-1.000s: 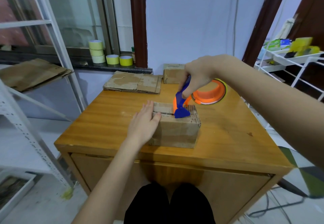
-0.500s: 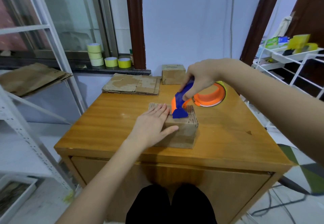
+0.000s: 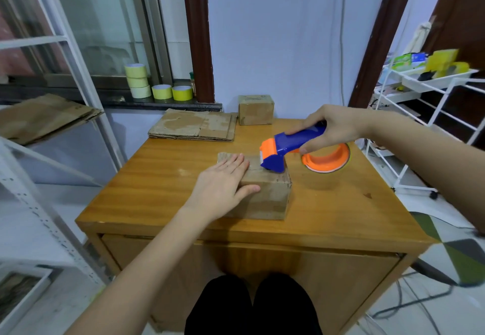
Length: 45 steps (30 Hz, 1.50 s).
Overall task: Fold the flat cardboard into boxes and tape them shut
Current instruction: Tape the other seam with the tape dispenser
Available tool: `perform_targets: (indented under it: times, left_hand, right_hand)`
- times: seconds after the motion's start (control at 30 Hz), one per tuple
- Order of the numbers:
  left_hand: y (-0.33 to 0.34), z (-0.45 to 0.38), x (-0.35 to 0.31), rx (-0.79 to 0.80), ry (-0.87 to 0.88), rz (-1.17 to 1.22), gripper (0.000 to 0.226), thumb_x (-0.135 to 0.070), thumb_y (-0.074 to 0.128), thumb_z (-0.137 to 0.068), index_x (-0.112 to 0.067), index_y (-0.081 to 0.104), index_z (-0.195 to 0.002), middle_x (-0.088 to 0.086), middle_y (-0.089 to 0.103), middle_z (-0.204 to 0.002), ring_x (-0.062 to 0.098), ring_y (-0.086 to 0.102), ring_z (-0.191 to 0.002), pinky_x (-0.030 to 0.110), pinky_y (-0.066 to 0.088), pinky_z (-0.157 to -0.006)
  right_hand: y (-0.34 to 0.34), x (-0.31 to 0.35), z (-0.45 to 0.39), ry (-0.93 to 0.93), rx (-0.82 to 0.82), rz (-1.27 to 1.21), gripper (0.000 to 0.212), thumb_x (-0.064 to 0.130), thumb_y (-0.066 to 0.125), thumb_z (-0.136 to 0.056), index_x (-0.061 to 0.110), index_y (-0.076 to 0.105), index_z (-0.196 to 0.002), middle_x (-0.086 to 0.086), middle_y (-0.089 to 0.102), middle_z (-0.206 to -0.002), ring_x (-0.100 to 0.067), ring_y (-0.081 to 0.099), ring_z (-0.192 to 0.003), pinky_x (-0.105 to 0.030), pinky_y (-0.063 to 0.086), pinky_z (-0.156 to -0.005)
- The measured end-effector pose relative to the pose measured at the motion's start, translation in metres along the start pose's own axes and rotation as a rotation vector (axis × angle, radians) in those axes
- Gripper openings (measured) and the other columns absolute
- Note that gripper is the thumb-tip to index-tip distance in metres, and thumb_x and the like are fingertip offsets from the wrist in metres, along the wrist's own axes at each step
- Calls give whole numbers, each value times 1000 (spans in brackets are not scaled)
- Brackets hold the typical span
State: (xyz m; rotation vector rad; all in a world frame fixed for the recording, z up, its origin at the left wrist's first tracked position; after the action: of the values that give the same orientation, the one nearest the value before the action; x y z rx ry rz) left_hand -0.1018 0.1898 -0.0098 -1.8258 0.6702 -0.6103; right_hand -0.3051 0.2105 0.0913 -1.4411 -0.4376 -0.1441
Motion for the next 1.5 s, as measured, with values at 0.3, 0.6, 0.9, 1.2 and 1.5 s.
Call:
perform_targets:
  times: [0.3,0.6,0.9,1.2,1.5]
  left_hand:
    - [6,-1,0,22,8,4,91,-77,1,-81,-23,13,-153,-3,11,-159,8,11,-146,21,2,-111]
    - [1,-1,-3,47,22,37,75,-75,-4,-80,-45,9,-147,-3,11,-159,11,12,-146,22,3,-108]
    - [-17,-28,-40,47,56,61,72,-63,32,-93,-14,33,-146,6,13,-160,19,14,-146,33,12,-117]
    - [6,-28,-44,68,85,53,79,-64,25,-94,-14,6,-153,2,7,-160,11,8,-147,27,5,-117]
    - [11,-27,-35,167,94,22,82,-60,27,-94,-9,1,-152,6,0,-160,14,1,-147,29,6,-119]
  right_hand:
    - [-14,-37,39,57,-44,28,39,26,80,-75,40,65,-109,31,62,-70,10,57,-62,-3,38,-61]
    - [-9,-31,19,54,49,136,38,43,77,-72,50,63,-107,15,67,-97,-6,62,-84,-18,46,-79]
    - [-10,-29,10,68,50,113,36,39,79,-73,43,68,-108,17,71,-95,1,63,-80,-9,44,-71]
    - [3,-26,2,25,6,62,39,39,78,-75,40,67,-113,19,68,-97,2,61,-82,-10,45,-76]
    - [34,-65,23,20,-152,-251,46,26,79,-76,40,62,-117,14,68,-111,-5,63,-98,-16,44,-91]
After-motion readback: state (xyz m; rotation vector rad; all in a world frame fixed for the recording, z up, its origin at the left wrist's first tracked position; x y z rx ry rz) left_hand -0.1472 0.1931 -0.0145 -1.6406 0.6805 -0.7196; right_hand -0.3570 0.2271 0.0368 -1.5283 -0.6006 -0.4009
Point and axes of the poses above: each hand's wrist, its own z-axis away from the middle knuckle, its own y-axis out of the palm, x = y × z, the point moved 6 cm from there along -z, towards the middle knuckle
